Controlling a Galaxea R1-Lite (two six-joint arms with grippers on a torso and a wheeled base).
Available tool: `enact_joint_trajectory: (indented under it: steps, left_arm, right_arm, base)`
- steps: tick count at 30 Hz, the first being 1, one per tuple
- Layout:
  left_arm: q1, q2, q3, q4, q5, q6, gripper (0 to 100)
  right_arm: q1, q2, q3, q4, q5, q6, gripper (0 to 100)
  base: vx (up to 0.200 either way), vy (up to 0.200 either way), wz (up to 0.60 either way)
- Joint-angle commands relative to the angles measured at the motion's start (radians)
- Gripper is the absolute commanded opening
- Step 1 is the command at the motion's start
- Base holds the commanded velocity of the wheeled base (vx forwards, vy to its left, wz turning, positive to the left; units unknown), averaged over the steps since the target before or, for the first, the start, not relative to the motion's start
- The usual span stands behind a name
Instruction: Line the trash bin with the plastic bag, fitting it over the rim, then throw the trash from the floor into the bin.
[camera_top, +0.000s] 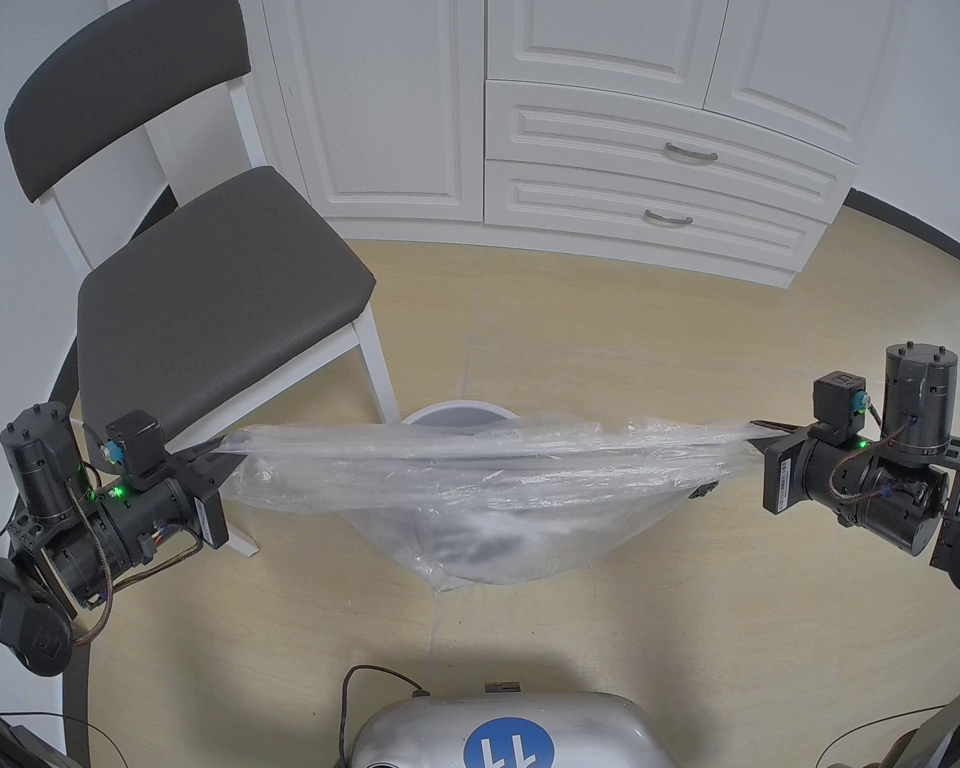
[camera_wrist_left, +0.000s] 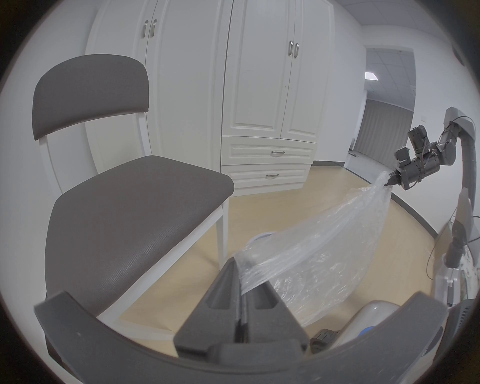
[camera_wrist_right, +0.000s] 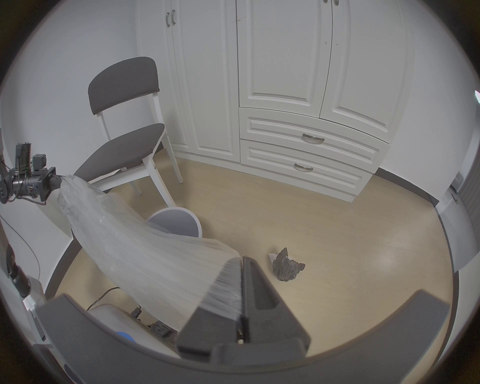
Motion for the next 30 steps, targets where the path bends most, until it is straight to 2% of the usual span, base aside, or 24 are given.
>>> enact_joint_trajectory:
  steps: [1,10,19,30]
  left_arm:
    - [0.011,0.001,-0.001,0.000,0.002,0.000,0]
    - [0.026,-0.003,-0.002,0.000,0.002,0.002,0]
    - [0.057,0.001,-0.009,0.000,0.002,0.003,0]
    - [0.063,0.001,-0.009,-0.002,-0.015,0.022,0]
  right_arm:
    - [-0.015,-0.006,0.004,0.000,-0.002,-0.002,0]
    - [-0.023,-0.005,0.011,0.002,-0.002,-0.017,0]
    - [-0.058,-0.020,0.036,0.002,0.001,-0.074,0]
    - [-0.046,-0.009,0.027,-0.001,-0.004,-0.074,0]
  base:
    - [0.000,0.000,0.00]
    - [0.000,0.000,0.00]
    - [0.000,0.000,0.00]
    - [0.000,0.000,0.00]
